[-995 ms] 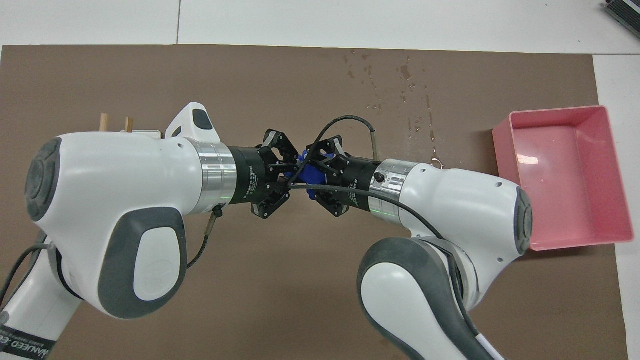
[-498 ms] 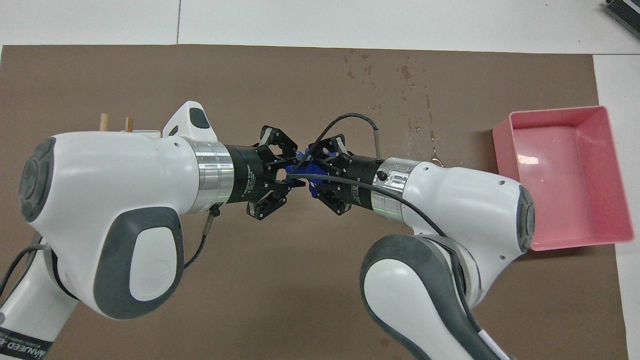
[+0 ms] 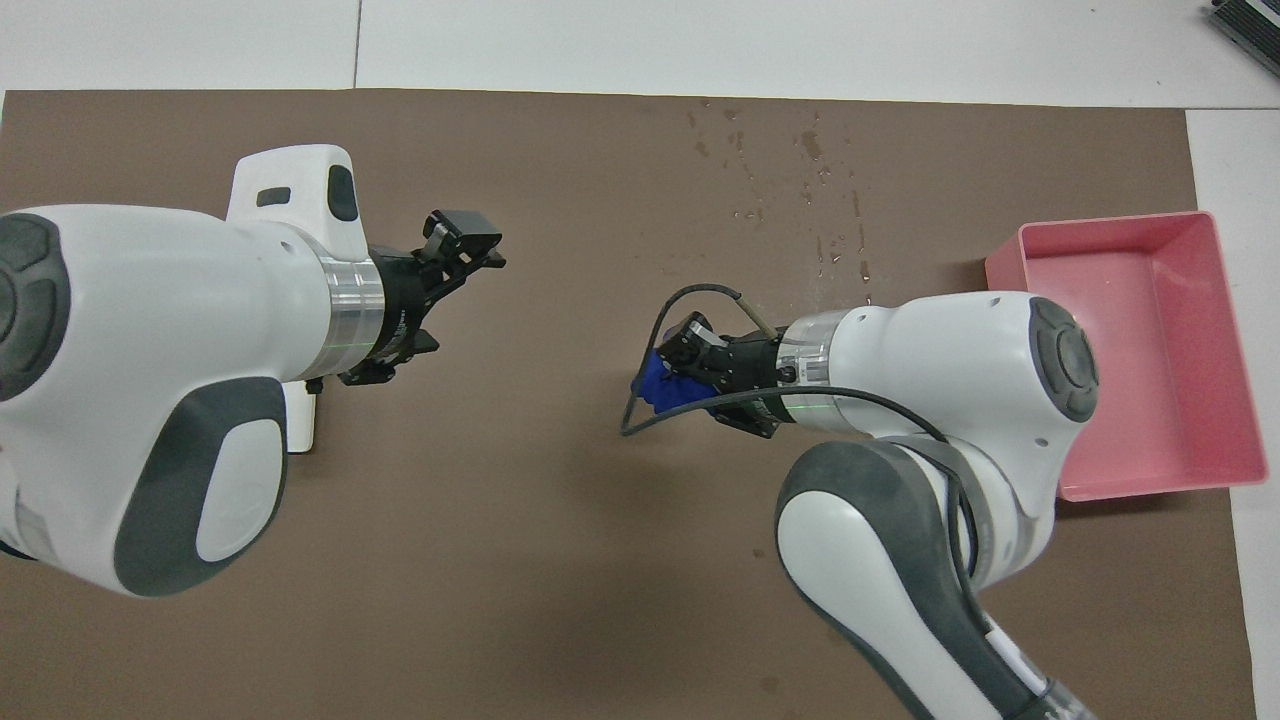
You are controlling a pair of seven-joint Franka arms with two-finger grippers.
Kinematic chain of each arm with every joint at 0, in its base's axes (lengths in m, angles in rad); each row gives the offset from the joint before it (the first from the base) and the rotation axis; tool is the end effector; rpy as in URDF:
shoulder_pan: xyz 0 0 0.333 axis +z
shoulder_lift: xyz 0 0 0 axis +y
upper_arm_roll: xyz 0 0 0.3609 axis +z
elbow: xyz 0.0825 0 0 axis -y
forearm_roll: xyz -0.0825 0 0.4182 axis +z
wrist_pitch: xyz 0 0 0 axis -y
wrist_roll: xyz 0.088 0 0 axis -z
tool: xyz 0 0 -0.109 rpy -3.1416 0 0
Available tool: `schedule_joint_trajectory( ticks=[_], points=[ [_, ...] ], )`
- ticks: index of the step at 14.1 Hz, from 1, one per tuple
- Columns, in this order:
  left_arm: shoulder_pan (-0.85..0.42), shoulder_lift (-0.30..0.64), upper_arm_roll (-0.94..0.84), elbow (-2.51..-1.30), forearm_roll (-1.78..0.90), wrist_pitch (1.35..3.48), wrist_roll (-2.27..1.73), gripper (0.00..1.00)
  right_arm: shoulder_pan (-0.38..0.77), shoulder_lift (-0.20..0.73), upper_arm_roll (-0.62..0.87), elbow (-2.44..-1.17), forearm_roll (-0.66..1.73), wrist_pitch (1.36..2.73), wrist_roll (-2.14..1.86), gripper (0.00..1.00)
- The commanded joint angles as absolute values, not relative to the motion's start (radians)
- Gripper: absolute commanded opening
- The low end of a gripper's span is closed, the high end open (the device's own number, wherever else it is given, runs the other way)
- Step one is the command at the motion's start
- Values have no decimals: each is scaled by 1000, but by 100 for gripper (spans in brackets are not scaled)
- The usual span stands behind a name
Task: Wipe water with towel using both arms
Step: 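Release the cloth from the left gripper while the right gripper pulls away, then lower the cloth onto the water spill with the right gripper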
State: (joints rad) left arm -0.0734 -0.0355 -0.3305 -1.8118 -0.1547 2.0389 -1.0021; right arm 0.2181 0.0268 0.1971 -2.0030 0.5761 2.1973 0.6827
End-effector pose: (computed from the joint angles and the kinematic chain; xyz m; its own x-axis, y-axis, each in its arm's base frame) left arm 0.5561 -0.2506 0.6090 0.7951 0.6062 0.0189 0.5762 -0.7647 0.2885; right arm 0.5515 0.2640 0.4932 0.8438 -0.4756 -0.2484 -0.5359 -0.7246 -0.4333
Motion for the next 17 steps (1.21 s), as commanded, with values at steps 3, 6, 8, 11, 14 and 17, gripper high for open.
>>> schedule_joint_trajectory(
  ticks=[3,6,8,11,14,17],
  points=[
    [69,-23,-336,-1660,-61,1712,-599,100,114,-20,204,-2025,283,2001,300,0],
    [133,-23,-336,-1635,-37,1652,-454,100,69,-29,204,-2072,112,1954,61,0],
    [152,-23,-336,-1632,-20,1654,-396,100,-3,-28,204,-2135,69,1973,-108,0],
    [153,-21,-337,-1637,-18,1655,-382,100,-69,-28,206,-2251,58,2077,-242,0],
    [155,-15,-334,-1632,-2,1641,-298,100,-81,-26,210,-2325,58,2102,-224,0],
    [108,-11,-261,-1628,5,1609,-209,100,-78,0,210,-2333,61,2144,-160,0]
  ],
)
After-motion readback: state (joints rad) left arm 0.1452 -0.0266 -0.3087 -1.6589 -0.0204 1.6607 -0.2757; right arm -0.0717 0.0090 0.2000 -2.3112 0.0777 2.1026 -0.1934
